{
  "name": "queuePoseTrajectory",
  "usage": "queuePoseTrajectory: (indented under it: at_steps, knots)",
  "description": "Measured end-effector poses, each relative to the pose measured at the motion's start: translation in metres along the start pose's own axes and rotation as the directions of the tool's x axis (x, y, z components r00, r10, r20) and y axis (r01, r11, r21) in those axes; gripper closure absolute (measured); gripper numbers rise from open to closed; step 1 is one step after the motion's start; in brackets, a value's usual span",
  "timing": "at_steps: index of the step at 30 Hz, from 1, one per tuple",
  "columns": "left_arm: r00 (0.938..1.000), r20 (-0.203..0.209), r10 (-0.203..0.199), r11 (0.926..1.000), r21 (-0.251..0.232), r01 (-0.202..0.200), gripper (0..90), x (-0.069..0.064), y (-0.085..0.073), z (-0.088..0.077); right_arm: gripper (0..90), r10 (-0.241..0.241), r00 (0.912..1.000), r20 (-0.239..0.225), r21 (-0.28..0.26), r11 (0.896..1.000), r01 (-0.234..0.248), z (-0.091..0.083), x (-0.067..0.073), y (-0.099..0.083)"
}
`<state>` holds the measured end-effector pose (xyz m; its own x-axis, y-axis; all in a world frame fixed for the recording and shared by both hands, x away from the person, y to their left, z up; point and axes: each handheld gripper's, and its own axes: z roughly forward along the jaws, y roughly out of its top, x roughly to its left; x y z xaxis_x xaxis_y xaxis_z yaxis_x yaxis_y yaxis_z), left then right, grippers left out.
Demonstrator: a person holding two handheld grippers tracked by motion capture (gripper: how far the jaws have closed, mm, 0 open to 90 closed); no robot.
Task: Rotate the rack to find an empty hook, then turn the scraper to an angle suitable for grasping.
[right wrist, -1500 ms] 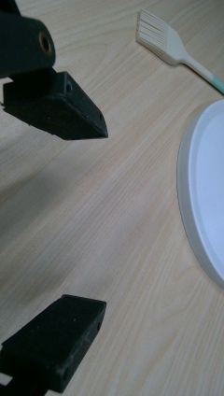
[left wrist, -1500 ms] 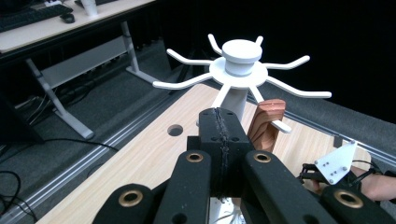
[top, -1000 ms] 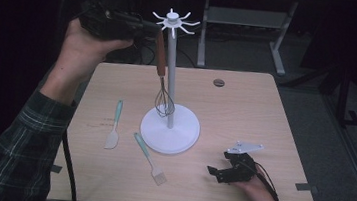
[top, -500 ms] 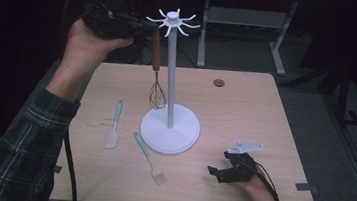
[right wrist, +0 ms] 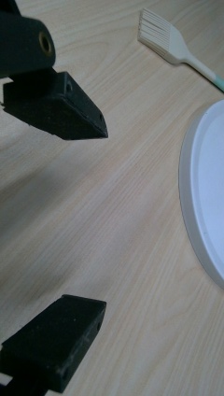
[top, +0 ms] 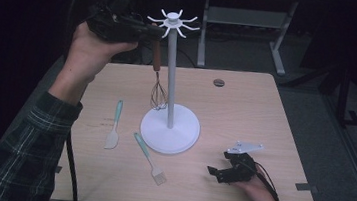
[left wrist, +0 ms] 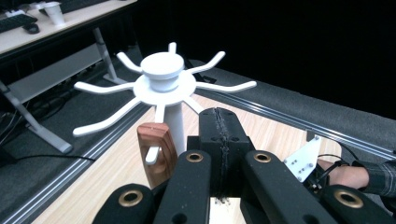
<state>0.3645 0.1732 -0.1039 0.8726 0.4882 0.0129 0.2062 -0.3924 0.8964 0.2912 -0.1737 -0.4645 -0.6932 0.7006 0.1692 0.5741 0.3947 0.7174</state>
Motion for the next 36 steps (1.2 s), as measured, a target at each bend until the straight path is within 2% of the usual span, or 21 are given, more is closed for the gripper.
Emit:
queuePoseTrajectory:
  at_steps: [7, 12, 20, 25, 34, 36]
  knots:
    - [0.9998, 0.009, 0.018, 0.9998, 0.002, -0.018, 90.0, -0.003, 0.000, 0.004, 14.3, 0.000, 1.0000, 0.002, -0.004, 1.000, 0.000, 0.000, 0.000, 0.000]
    - [1.0000, 0.007, 0.007, 1.0000, -0.003, -0.007, 90.0, -0.005, -0.011, -0.001, 14.3, -0.002, 1.0000, 0.002, -0.005, 1.000, 0.002, 0.000, -0.001, 0.000]
    - [1.0000, 0.005, 0.001, 0.9992, 0.041, -0.001, 88.8, -0.008, -0.040, -0.003, 14.3, -0.001, 1.0000, 0.004, -0.004, 1.000, 0.001, 0.000, 0.001, 0.000]
    - [0.9997, 0.003, -0.023, 0.9974, 0.068, 0.023, 86.2, -0.008, -0.061, -0.001, 14.3, -0.002, 1.0000, 0.005, -0.008, 1.000, 0.002, 0.001, 0.000, 0.000]
    - [0.9984, -0.011, -0.055, 0.9916, 0.117, 0.056, 79.2, -0.009, -0.098, 0.004, 14.4, -0.005, 1.0000, 0.004, -0.002, 1.000, 0.005, 0.001, 0.001, 0.000]
    - [0.9983, -0.010, -0.058, 0.9896, 0.131, 0.059, 79.9, -0.009, -0.107, 0.007, 14.3, -0.011, 0.9999, 0.004, -0.005, 1.000, 0.011, 0.001, 0.001, 0.000]
